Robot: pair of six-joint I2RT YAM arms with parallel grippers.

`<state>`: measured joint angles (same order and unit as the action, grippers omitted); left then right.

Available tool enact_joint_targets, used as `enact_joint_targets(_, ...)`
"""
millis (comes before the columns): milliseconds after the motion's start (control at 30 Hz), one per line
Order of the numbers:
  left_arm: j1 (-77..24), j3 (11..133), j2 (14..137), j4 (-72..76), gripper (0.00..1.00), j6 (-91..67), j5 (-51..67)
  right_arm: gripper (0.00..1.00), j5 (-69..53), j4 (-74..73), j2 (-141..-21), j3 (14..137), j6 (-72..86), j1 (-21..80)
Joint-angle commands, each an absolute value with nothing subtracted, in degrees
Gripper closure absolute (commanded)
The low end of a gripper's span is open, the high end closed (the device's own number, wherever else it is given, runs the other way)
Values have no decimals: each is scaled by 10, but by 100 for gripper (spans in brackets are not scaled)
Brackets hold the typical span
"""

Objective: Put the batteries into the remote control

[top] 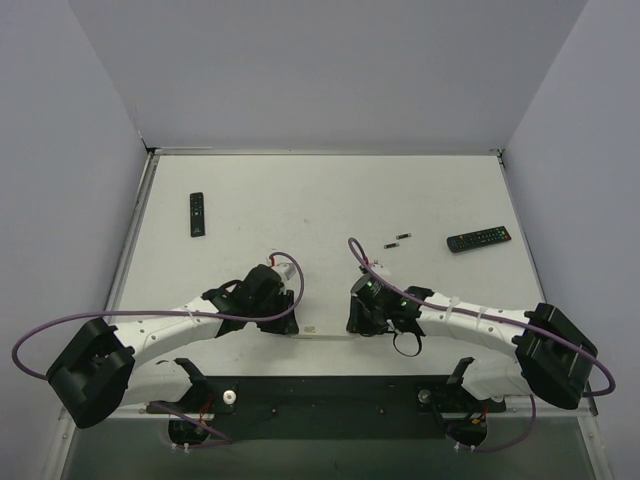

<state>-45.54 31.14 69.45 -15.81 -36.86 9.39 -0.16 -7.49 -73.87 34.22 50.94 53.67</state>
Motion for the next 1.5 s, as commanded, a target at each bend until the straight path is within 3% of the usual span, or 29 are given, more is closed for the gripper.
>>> enact_joint_targets(0, -459, 336, 695, -140, 63, -362, 102, 71, 5, -89, -751, 364, 503, 541)
enact_joint_targets(600, -462, 337, 699, -136, 68, -361, 105, 76, 4, -97, -769, 388, 493, 554)
enact_joint_targets(1467, -463, 339, 698, -139, 75, -361, 104, 76, 15, -125, -797, 427, 484, 560)
